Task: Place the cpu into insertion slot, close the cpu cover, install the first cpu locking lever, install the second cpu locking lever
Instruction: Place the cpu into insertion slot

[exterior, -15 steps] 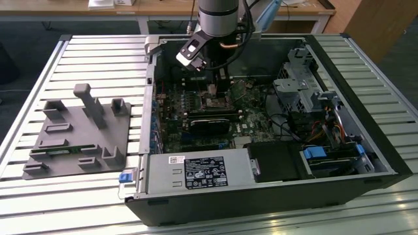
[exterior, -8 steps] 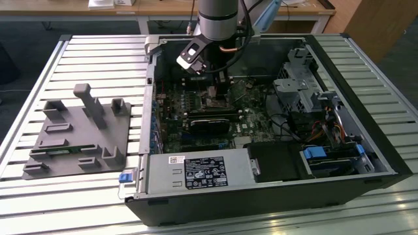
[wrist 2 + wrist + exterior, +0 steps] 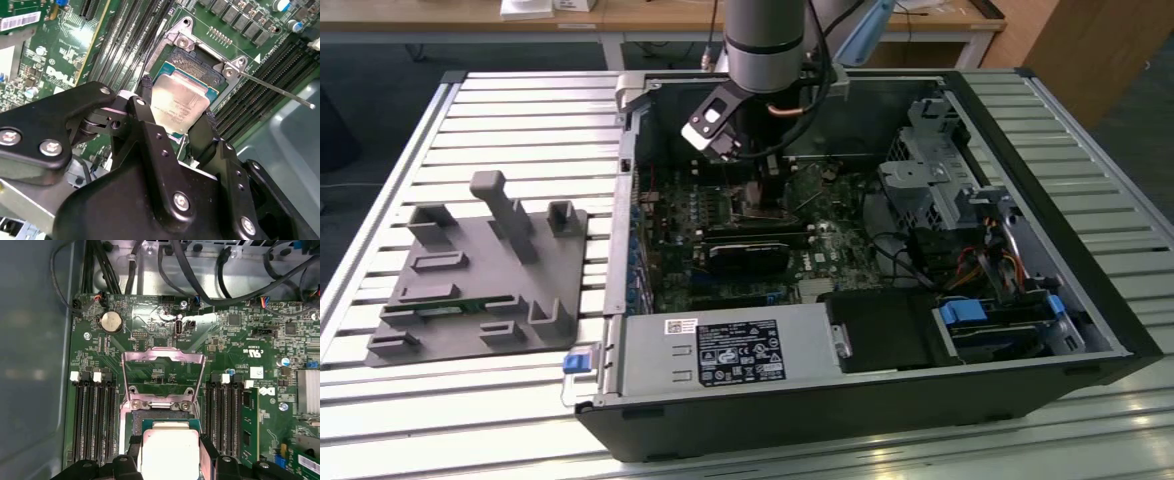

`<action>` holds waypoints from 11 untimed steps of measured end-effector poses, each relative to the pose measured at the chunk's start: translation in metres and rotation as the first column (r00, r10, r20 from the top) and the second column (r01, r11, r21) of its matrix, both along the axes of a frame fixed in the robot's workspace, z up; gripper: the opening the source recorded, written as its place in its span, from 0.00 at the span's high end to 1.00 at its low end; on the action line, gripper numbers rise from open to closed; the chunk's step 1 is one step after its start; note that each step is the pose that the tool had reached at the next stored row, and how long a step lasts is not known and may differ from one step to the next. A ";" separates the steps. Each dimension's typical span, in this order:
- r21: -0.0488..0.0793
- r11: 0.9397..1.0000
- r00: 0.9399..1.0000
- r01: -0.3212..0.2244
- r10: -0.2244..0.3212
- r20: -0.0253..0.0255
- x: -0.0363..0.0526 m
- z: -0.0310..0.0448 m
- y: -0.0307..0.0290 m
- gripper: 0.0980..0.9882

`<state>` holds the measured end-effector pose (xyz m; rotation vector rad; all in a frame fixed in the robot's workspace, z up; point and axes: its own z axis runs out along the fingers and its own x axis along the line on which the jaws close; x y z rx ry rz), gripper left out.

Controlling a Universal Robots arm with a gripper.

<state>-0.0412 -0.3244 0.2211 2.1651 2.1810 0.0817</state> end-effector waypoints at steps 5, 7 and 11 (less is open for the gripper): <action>0.000 1.000 1.000 -0.015 0.015 0.000 -0.0001 -0.0091 0.0003 0.51; 0.000 1.000 1.000 -0.017 0.017 0.000 -0.0001 -0.0119 0.0005 0.51; 0.000 1.000 1.000 -0.017 0.017 0.000 -0.0001 -0.0129 0.0006 0.51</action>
